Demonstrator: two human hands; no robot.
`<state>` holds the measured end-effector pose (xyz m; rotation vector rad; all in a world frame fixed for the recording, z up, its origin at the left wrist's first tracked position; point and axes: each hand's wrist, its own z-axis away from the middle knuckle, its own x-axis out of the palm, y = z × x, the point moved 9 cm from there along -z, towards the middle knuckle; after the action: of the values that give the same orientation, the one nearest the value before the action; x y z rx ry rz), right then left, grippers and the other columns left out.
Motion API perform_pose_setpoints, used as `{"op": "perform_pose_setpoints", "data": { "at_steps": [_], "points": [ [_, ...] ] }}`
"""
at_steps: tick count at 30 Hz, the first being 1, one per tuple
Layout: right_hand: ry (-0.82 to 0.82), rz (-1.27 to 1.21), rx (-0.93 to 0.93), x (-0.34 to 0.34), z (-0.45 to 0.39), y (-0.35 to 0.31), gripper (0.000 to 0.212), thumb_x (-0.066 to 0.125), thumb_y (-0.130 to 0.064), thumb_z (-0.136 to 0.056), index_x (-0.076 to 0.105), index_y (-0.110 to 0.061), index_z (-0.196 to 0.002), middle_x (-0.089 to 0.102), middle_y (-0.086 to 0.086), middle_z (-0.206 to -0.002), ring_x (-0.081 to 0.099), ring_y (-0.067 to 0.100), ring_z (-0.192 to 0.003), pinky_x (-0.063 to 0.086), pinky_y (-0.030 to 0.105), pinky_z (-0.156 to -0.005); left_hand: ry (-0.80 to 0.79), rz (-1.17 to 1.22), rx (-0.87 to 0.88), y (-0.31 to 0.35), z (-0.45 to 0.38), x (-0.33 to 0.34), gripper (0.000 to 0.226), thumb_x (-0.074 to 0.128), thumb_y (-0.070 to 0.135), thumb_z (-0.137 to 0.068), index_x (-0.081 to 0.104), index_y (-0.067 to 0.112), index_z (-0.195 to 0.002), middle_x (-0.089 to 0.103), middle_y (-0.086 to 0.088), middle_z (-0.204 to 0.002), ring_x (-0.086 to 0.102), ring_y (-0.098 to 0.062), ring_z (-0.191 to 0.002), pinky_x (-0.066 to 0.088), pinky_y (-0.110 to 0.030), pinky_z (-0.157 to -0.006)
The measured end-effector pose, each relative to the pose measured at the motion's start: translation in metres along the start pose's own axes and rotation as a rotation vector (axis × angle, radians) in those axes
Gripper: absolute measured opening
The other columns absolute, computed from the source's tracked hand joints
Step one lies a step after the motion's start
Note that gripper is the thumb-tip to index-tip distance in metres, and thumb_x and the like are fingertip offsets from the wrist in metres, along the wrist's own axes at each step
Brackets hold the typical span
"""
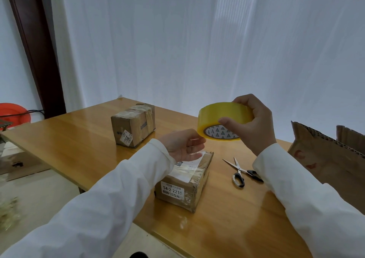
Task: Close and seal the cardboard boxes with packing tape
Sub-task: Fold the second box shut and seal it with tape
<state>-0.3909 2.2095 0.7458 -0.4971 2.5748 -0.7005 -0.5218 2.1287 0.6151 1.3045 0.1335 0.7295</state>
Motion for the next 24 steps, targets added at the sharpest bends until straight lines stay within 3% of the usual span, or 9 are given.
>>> {"op": "perform_pose_setpoints", "data": {
  "at_steps": [2, 6, 12, 17, 21, 24],
  "points": [
    [0.008, -0.009, 0.001, -0.001, -0.001, -0.001, 0.041, 0.065, -0.064, -0.054, 0.05, -0.041, -0.084, 0.054, -0.022, -0.084, 0.052, -0.013, -0.079, 0.043, 0.005, -0.058, 0.003, -0.007, 0.007, 0.0, 0.0, -0.002, 0.007, 0.061, 0.015, -0.089, 0.061, 0.008, -0.088, 0.065, -0.003, -0.082, 0.059, -0.01, -0.064, 0.055, -0.03, -0.073],
    [0.017, 0.0, -0.009, -0.003, -0.003, -0.003, 0.041, 0.065, -0.064, -0.055, 0.05, -0.041, -0.085, 0.053, -0.022, -0.084, 0.052, -0.013, -0.078, 0.043, 0.005, -0.058, 0.033, 0.01, 0.029, 0.003, -0.001, -0.009, 0.011, 0.062, 0.014, -0.089, 0.065, 0.009, -0.08, 0.069, 0.0, -0.074, 0.057, -0.007, -0.061, 0.053, -0.024, -0.064],
    [0.015, 0.021, -0.028, -0.002, -0.002, -0.006, 0.04, 0.064, -0.064, -0.055, 0.049, -0.042, -0.085, 0.053, -0.023, -0.084, 0.052, -0.012, -0.08, 0.042, 0.004, -0.059, 0.093, -0.072, 0.069, 0.008, -0.001, -0.015, 0.013, 0.068, 0.013, -0.084, 0.065, 0.012, -0.072, 0.068, 0.003, -0.065, 0.053, -0.005, -0.057, 0.049, -0.022, -0.062],
    [-0.001, 0.067, -0.055, 0.001, -0.001, -0.009, 0.042, 0.063, -0.066, -0.055, 0.047, -0.043, -0.086, 0.052, -0.025, -0.086, 0.053, -0.004, -0.081, 0.042, 0.006, -0.061, 0.09, -0.097, 0.072, 0.008, -0.001, -0.016, 0.01, 0.069, 0.013, -0.083, 0.065, 0.012, -0.075, 0.069, 0.002, -0.068, 0.054, -0.008, -0.063, 0.048, -0.025, -0.065],
    [0.019, 0.039, -0.047, -0.001, -0.001, -0.008, 0.044, 0.064, -0.065, -0.056, 0.049, -0.039, -0.088, 0.053, -0.024, -0.085, 0.053, -0.01, -0.08, 0.042, 0.005, -0.06, 0.032, -0.006, 0.016, 0.001, 0.0, -0.013, 0.009, 0.066, 0.013, -0.086, 0.065, 0.011, -0.077, 0.07, 0.002, -0.069, 0.054, -0.009, -0.065, 0.048, -0.026, -0.066],
    [0.027, 0.031, -0.046, -0.001, -0.001, -0.007, 0.047, 0.064, -0.064, -0.056, 0.051, -0.034, -0.09, 0.053, -0.023, -0.085, 0.052, -0.013, -0.081, 0.041, 0.003, -0.06, 0.057, -0.044, 0.069, 0.004, -0.002, -0.015, 0.012, 0.066, 0.013, -0.085, 0.064, 0.012, -0.074, 0.068, 0.004, -0.064, 0.051, -0.007, -0.061, 0.046, -0.021, -0.062]
  ]
}}
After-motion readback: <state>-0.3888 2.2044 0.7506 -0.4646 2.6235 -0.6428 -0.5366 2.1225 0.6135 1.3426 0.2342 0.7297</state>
